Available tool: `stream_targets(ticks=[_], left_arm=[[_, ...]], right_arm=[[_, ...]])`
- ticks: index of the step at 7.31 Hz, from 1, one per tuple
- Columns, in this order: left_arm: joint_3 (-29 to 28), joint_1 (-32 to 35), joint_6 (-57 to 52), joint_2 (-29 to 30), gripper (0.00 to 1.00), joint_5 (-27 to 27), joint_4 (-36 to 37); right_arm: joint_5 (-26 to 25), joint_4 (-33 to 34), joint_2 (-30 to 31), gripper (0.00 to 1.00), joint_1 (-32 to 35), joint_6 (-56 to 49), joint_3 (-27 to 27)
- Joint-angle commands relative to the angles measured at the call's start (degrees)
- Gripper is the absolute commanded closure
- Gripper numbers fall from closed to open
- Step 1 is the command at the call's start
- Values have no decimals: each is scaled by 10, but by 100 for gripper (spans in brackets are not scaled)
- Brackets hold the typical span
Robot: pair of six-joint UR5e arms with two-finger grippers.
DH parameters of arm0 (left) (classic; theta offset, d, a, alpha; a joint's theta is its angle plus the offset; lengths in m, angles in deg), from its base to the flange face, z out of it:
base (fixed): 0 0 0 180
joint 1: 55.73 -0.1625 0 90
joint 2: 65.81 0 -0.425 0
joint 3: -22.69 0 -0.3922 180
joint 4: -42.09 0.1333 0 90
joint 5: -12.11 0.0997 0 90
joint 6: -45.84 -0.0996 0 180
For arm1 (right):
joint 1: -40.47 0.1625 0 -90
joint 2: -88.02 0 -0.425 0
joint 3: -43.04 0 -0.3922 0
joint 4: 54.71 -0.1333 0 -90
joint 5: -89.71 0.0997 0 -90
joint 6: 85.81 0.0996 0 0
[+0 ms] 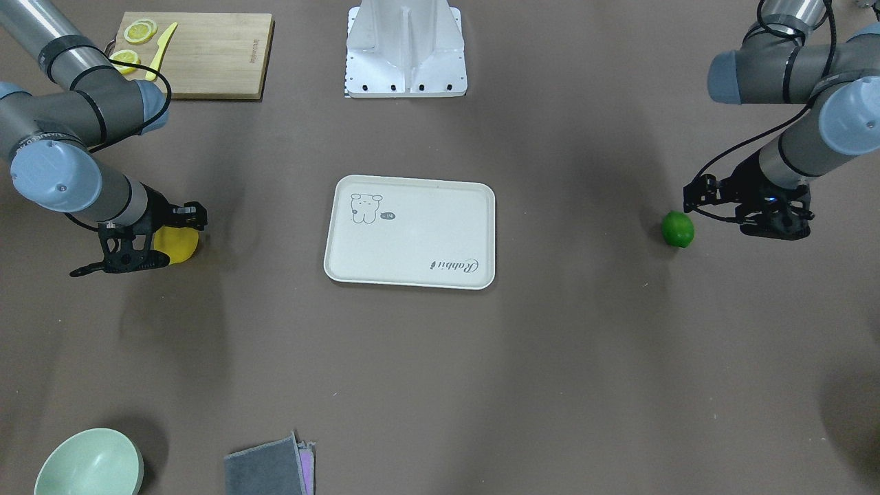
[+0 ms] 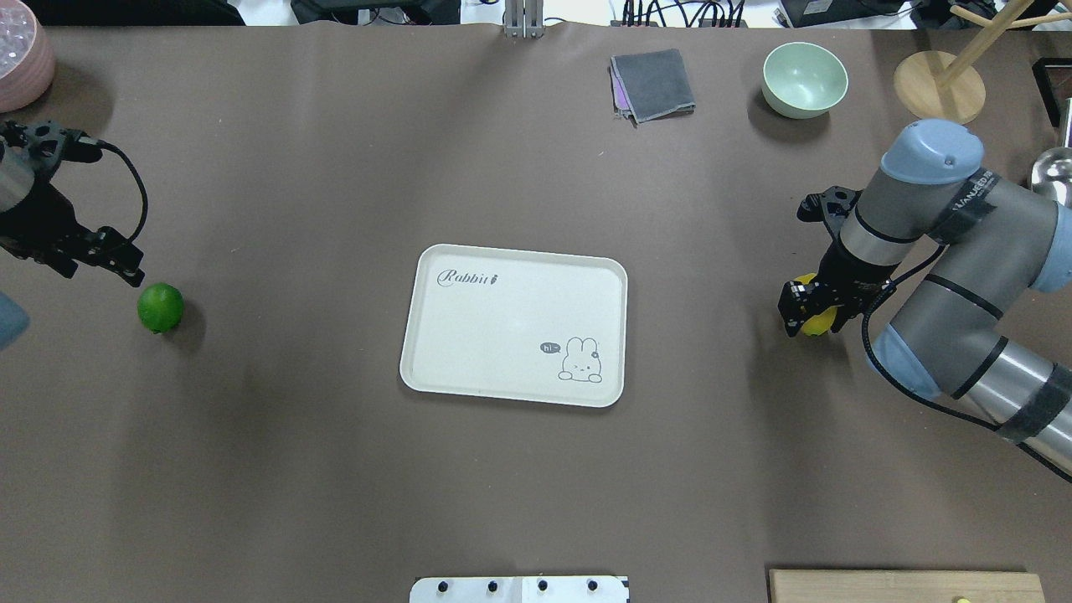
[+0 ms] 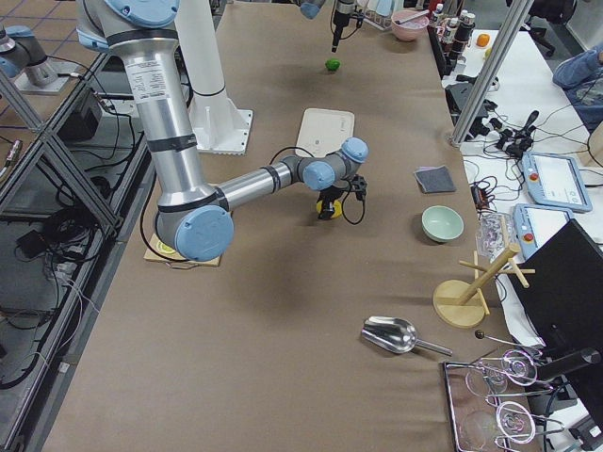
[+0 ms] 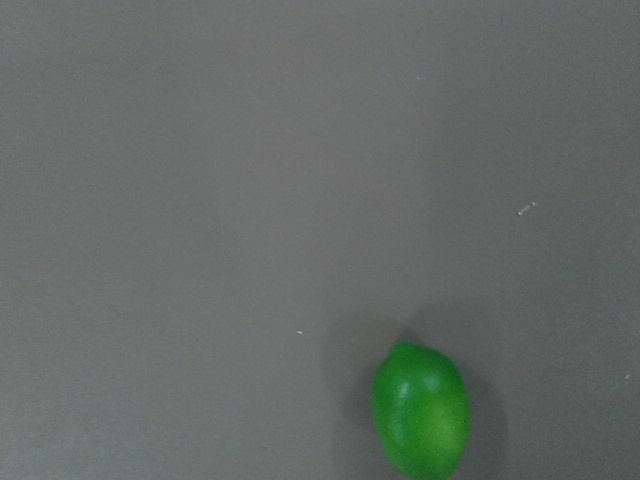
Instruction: Place all lemons on tray
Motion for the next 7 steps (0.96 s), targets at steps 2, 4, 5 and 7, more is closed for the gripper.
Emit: stream_targets(ticks=[2,4,5,7], left_arm=[[-74,-34,0,26,3,-2,-24],[-97,-39,0,32,3,-3,-26],[-111,-42,-1,37,3,-15,-27],[-131,-43,1,45,10,-80,-27]], right_arm=[[-1,-2,-36,74,11,0,-22],[-1,-3,-97,74,2,-4,-24],[-4,-1,-125,74,-10,10,-20],[-3,-2,-155,74,-34,109,-14]])
